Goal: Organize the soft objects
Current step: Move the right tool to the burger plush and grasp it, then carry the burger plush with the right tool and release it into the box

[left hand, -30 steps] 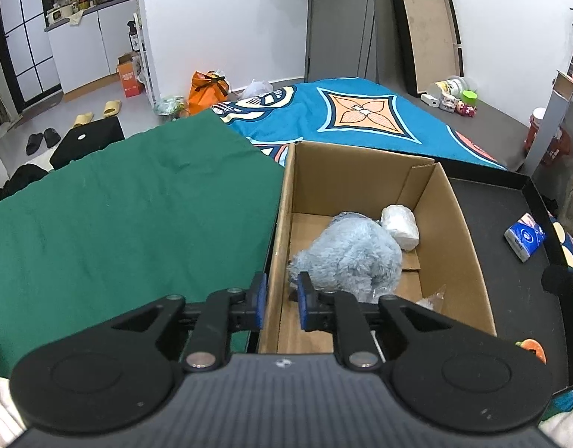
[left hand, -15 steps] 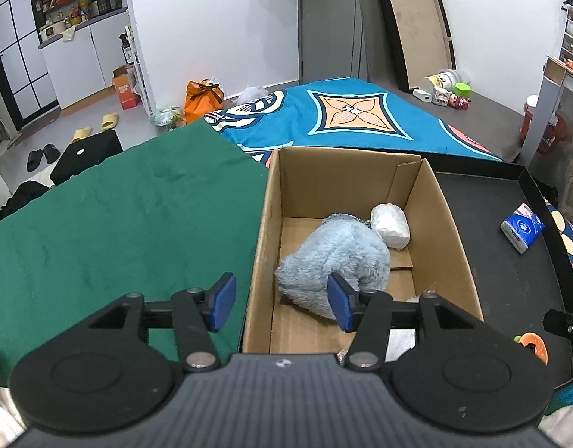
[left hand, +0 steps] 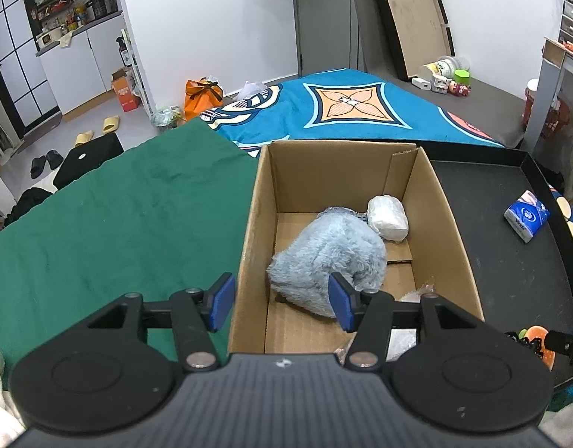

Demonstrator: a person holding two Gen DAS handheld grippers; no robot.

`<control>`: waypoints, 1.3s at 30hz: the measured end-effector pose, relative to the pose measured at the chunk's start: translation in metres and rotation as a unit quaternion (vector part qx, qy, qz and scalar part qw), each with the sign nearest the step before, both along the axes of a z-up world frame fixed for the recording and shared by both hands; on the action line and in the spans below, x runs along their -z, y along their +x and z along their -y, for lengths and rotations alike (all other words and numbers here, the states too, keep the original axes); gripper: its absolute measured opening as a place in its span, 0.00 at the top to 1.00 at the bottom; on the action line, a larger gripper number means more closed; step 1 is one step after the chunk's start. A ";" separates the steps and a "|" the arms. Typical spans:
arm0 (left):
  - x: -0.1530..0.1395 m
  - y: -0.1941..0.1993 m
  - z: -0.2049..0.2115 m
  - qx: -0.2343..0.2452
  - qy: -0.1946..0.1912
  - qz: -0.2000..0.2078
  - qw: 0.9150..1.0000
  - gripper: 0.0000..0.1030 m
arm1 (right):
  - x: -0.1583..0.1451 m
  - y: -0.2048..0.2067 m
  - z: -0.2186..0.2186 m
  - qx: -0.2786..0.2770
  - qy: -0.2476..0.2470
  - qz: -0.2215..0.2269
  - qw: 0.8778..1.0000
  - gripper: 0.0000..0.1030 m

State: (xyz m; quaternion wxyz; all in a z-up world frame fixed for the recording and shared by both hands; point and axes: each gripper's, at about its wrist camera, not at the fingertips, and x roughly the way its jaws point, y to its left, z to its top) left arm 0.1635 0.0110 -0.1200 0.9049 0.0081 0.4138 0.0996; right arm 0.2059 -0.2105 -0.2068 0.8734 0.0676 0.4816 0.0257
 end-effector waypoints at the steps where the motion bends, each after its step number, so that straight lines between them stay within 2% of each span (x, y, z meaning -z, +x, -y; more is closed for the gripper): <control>1: 0.000 0.001 0.001 0.000 0.002 -0.001 1.000 0.47 | 0.002 0.000 0.001 0.000 0.003 -0.003 1.000 0.51; 8: 0.003 0.004 0.007 -0.002 0.015 -0.005 1.000 0.44 | 0.007 0.001 -0.002 -0.018 0.019 -0.019 0.999 0.50; 10: 0.003 0.005 0.008 -0.002 0.020 -0.006 1.000 0.43 | 0.011 0.001 -0.003 -0.025 0.016 -0.023 0.999 0.53; 12: 0.004 0.006 0.010 -0.002 0.025 -0.008 1.000 0.42 | 0.014 0.002 -0.002 -0.031 0.023 -0.029 0.999 0.71; 21: 0.007 0.010 0.018 0.000 0.046 -0.017 0.999 0.37 | 0.009 0.006 0.010 -0.029 0.014 -0.014 0.999 0.86; 39: 0.004 0.008 0.016 -0.002 0.044 -0.011 0.999 0.37 | -0.014 0.016 0.015 -0.020 0.006 0.027 0.999 0.92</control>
